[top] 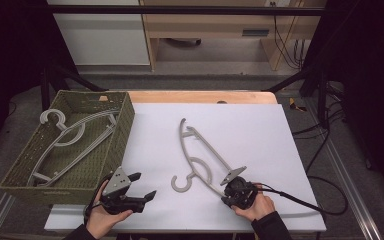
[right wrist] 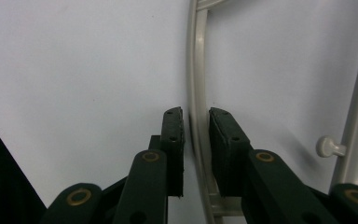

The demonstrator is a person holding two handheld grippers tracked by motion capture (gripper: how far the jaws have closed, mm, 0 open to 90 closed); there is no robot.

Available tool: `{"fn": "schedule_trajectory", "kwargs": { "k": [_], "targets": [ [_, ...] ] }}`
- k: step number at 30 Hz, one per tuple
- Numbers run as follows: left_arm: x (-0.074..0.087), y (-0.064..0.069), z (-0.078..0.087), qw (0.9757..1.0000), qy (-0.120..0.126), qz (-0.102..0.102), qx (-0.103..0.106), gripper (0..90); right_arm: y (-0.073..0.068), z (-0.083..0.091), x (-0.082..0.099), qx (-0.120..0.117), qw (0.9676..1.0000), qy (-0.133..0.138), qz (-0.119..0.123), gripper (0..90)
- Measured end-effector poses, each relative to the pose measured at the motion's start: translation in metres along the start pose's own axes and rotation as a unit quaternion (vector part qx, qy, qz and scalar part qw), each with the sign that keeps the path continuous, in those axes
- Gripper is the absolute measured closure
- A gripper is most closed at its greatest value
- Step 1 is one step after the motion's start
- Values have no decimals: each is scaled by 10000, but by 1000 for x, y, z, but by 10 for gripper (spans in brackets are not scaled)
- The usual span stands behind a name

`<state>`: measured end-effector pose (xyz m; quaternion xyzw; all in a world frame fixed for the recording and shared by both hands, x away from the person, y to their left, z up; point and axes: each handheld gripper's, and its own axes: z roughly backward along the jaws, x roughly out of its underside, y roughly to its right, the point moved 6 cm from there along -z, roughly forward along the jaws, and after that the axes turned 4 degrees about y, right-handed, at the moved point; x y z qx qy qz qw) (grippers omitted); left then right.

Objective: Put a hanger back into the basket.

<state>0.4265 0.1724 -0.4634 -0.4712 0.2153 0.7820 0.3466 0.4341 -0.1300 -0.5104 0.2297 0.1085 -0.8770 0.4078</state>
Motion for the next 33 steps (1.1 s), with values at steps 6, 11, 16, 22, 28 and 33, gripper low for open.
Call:
{"fn": "schedule_trajectory", "kwargs": {
  "k": [6, 11, 16, 22, 28, 33],
  "targets": [
    [0, 0, 0, 10000, -1, -15, 4, 202, 2, 0, -2, -187, 9998, -46, -64, 811],
    [-1, 0, 1, 10000, 22, -12, 3, 202, 5, 1, -6, -472, 9988, 115, -77, 828],
    [-2, 0, 2, 10000, 8, -90, 6, 199, 10, 16, -15, -747, 9956, 523, -193, 829],
    [-6, 1, 4, 9992, -60, -393, 46, 172, 8, 24, -19, -1188, 9898, 777, -78, 830],
    [-17, 0, 10, 9936, -271, -1085, 157, 128, 2, 33, -18, -1597, 9833, 861, 114, 830],
    [-23, -4, 5, 9891, -477, -1380, 177, 100, 0, 39, -17, -1842, 9783, 910, 268, 830]
  ]
}}
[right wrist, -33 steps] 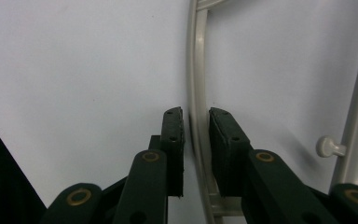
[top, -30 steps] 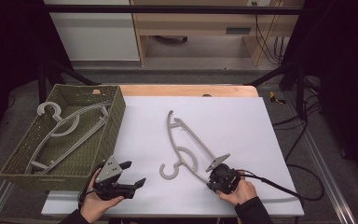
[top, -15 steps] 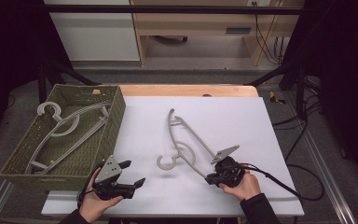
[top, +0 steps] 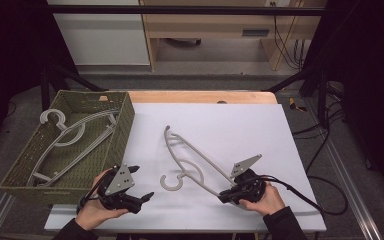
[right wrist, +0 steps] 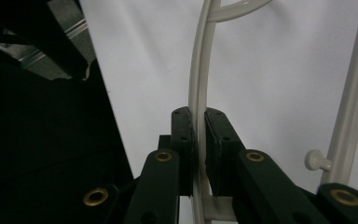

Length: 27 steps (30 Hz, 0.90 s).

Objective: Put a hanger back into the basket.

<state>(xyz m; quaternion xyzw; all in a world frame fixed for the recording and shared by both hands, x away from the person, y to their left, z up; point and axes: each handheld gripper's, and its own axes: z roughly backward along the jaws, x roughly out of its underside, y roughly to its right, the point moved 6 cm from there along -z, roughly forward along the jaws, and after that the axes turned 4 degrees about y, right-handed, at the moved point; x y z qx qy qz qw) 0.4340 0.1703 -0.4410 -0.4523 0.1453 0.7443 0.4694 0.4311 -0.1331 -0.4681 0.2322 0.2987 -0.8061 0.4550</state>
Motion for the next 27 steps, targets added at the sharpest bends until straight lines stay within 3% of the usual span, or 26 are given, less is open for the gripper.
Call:
{"fn": "schedule_trajectory", "kwargs": {
  "k": [5, 12, 14, 18, 19, 20, 22, 23, 24, 25, 26, 27],
  "targets": [
    [-5, -4, -12, 9989, -315, -348, 39, 85, -10, 6, 0, -388, 9990, 107, 174, 830],
    [-8, -2, -19, 9962, -421, -764, -55, 98, -25, 11, -1, -766, 9964, 87, 340, 830],
    [-9, -3, -19, 9927, -572, -1057, -99, 102, -29, 12, -3, -884, 9950, 78, 465, 830],
    [-11, -2, -21, 9899, -611, -1274, -125, 151, -35, 12, -5, -978, 9938, 36, 530, 830],
    [-12, -2, -23, 9887, -647, -1346, -117, 151, -35, 12, -5, -978, 9938, 36, 530, 830],
    [-12, -1, -25, 9857, -707, -1523, -145, 183, -38, 13, -6, -1062, 9929, 15, 530, 829],
    [-13, 0, -26, 9850, -699, -1568, -158, 229, -38, 13, -7, -1044, 9928, 26, 580, 829],
    [-13, 2, -28, 9829, -713, -1688, -166, 249, -39, 13, -7, -1076, 9924, 15, 601, 829],
    [-13, 4, -31, 9788, -731, -1904, -202, 277, -39, 13, -8, -1107, 9921, 11, 582, 829],
    [-13, 4, -31, 9788, -731, -1904, -202, 310, -39, 13, -8, -1107, 9921, 11, 582, 829],
    [-14, 5, -33, 9760, -698, -2051, -222, 332, -40, 12, -7, -1166, 9912, -21, 626, 829],
    [-14, 5, -33, 9755, -683, -2079, -233, 362, -41, 12, -7, -1145, 9916, -74, 590, 829]
  ]
}}
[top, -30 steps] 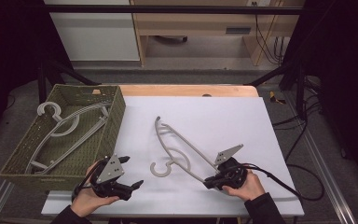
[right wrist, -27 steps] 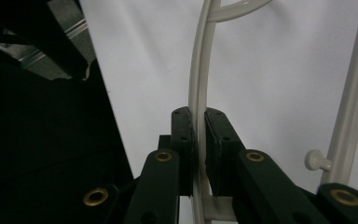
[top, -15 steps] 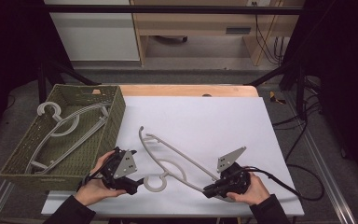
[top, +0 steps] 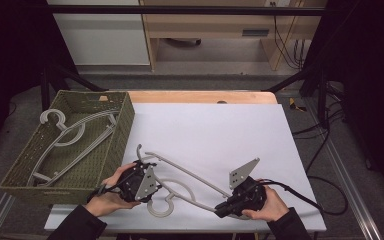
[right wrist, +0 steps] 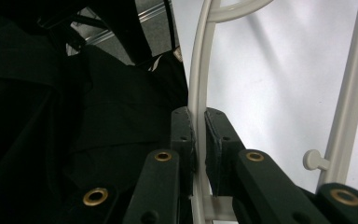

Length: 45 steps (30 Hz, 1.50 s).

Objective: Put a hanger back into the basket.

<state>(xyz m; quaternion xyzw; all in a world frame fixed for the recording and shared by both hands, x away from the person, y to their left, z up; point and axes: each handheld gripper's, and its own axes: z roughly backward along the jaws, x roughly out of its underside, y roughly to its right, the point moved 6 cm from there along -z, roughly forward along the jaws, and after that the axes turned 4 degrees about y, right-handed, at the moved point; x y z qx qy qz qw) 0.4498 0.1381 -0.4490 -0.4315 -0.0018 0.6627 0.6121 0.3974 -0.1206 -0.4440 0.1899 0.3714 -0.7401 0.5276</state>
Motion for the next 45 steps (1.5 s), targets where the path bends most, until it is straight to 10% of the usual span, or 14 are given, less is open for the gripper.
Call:
{"fn": "schedule_trajectory", "kwargs": {
  "k": [14, 32, 45],
  "targets": [
    [1, -5, 2, 9996, 19, -82, -256, 611, 2, 7, -3, -17, 9997, 194, 139, 824],
    [3, -1, 7, 9994, -172, 254, 160, 747, 18, 15, 1, 487, 9981, 337, 180, 786],
    [-6, 14, 14, 9986, -133, 439, 281, 816, 42, 30, 2, 1451, 9845, 978, -96, 655]
  ]
}}
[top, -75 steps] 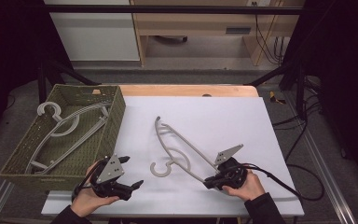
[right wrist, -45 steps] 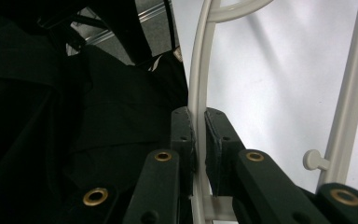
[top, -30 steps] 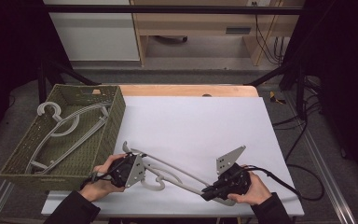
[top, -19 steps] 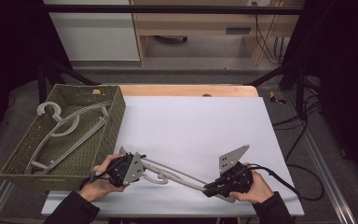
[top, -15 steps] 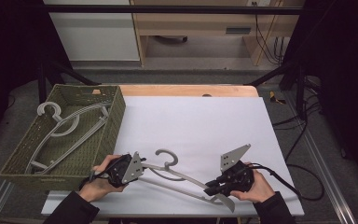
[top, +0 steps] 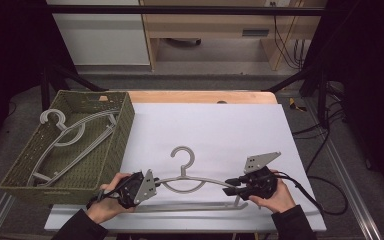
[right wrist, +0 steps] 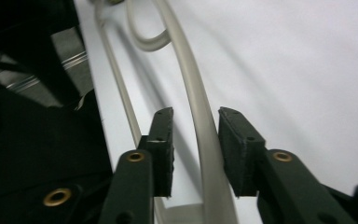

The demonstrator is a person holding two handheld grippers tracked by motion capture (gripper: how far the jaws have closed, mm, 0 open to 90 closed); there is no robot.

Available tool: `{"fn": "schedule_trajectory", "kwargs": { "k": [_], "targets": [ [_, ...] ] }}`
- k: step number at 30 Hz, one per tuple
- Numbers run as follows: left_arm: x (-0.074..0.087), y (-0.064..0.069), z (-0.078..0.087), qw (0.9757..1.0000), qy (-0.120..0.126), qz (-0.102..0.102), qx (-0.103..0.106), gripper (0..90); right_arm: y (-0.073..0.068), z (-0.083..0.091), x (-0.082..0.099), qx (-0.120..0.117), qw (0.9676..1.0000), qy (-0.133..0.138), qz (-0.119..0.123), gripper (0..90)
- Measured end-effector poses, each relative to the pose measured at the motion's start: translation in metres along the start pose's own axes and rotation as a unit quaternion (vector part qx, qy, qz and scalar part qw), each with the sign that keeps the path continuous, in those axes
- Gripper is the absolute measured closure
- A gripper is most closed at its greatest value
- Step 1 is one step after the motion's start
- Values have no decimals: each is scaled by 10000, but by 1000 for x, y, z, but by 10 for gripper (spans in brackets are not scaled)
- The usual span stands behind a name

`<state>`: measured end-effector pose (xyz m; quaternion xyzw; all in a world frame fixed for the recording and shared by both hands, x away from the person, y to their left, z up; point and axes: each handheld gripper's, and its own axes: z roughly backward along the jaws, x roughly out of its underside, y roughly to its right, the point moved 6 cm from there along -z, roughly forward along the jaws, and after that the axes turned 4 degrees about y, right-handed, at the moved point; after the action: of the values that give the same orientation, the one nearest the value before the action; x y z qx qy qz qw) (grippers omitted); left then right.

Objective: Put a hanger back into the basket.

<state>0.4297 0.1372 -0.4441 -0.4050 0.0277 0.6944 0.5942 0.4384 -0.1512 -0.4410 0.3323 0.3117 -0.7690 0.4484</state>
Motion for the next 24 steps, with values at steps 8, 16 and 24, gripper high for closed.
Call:
{"fn": "schedule_trajectory", "kwargs": {
  "k": [8, 16, 24],
  "targets": [
    [-4, 4, 2, 9991, 77, 410, 21, 820, 13, 5, -4, 535, 9971, 522, -128, 515],
    [-4, 0, 4, 9964, 63, 841, -131, 822, 33, 32, -7, 1302, 9799, 1460, -380, 373],
    [-7, -15, 21, 9910, 409, 1186, -469, 823, 46, 52, -1, 1879, 9614, 1892, -673, 232]
  ]
}}
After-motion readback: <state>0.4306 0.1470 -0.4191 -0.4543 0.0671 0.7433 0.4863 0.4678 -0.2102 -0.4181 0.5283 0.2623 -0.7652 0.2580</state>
